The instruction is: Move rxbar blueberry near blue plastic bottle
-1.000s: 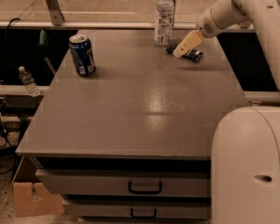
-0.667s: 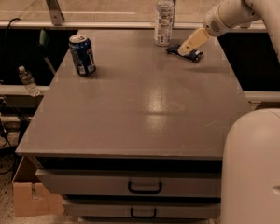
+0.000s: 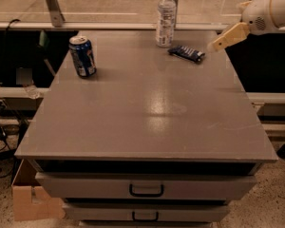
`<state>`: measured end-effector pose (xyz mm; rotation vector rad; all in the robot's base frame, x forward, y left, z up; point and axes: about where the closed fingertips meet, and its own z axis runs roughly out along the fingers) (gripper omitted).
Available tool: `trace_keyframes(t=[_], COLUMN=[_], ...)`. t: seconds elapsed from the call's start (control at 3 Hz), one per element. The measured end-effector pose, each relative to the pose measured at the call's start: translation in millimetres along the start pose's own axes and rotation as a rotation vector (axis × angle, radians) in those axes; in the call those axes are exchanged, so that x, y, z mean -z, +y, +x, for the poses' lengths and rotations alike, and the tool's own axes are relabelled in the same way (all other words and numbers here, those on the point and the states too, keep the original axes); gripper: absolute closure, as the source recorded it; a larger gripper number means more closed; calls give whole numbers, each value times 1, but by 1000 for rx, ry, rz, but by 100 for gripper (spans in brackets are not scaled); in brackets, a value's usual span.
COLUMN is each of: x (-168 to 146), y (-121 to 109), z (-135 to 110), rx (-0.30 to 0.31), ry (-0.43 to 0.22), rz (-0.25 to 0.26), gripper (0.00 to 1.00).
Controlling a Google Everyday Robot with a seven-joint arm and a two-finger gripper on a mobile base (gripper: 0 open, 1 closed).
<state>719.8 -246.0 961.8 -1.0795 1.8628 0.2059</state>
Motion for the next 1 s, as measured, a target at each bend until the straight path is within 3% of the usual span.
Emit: trace_keyframes(t=[0.33,0.67,1.0], x=[69,134,132], y=[17,34,34], z=[4,25,24], rx=[30,52,52], ry=[-78,-101,-101], rz=[48,87,85], gripper=[0,0,0])
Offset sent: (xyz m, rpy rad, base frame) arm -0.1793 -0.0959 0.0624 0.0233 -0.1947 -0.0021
